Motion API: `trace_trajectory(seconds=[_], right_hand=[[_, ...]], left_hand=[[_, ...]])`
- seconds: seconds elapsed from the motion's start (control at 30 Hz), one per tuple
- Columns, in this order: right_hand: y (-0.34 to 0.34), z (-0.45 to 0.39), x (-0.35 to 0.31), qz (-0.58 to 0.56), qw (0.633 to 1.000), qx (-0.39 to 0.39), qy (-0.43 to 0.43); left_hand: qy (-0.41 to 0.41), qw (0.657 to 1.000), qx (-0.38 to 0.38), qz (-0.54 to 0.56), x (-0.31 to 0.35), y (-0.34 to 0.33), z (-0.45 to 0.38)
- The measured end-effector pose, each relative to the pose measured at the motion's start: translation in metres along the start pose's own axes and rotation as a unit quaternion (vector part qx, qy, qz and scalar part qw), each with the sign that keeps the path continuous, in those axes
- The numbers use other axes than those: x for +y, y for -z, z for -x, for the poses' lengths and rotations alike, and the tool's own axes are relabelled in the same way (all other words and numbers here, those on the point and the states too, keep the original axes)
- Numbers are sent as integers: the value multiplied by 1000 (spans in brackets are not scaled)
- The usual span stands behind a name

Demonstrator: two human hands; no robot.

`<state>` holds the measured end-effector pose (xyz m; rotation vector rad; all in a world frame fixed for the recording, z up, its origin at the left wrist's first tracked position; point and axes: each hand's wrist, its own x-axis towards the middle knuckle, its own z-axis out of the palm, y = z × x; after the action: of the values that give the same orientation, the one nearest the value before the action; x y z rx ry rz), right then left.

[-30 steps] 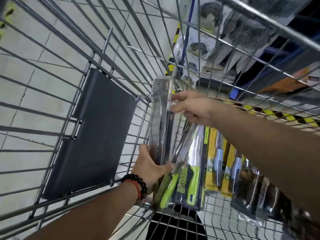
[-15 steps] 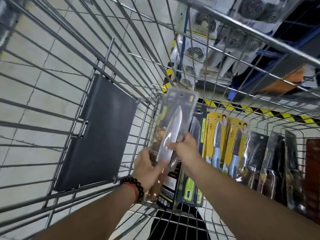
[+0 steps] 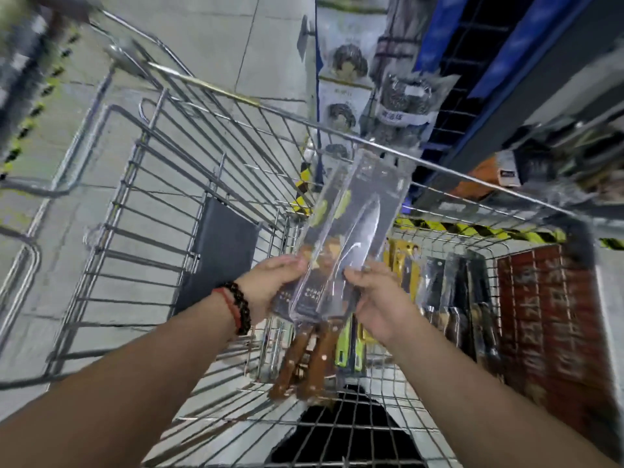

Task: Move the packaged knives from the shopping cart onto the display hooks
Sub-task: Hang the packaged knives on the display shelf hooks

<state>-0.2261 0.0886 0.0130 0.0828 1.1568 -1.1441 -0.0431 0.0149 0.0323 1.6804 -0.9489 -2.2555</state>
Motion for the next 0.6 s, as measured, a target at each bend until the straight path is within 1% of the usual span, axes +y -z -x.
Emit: trace_trajectory(seconds=[0.07, 0.13, 0.23, 0.33, 0.43, 0.5, 0.6], right_hand=[[-11, 18, -15, 14, 999, -14, 31], [-19, 37, -30, 23, 998, 2, 60], [-26, 73, -59, 34, 992, 5, 122], [-25, 114, -93, 70, 979, 21, 189], [-16, 156, -130, 48, 969, 37, 238], [-11, 188, -154, 39, 961, 51, 270], [-5, 239, -184, 65, 939, 63, 332]], left_hand=[[-14, 1000, -25, 6, 15, -14, 14], [-53, 999, -9, -1, 26, -28, 27], [-152, 988, 21, -34, 48, -55, 57], [-207, 976, 51, -36, 65, -82, 89], [-253, 963, 72, -50, 86, -109, 115], [-297, 950, 69, -70, 103, -129, 135], [-337, 937, 41, -78, 133, -163, 161]])
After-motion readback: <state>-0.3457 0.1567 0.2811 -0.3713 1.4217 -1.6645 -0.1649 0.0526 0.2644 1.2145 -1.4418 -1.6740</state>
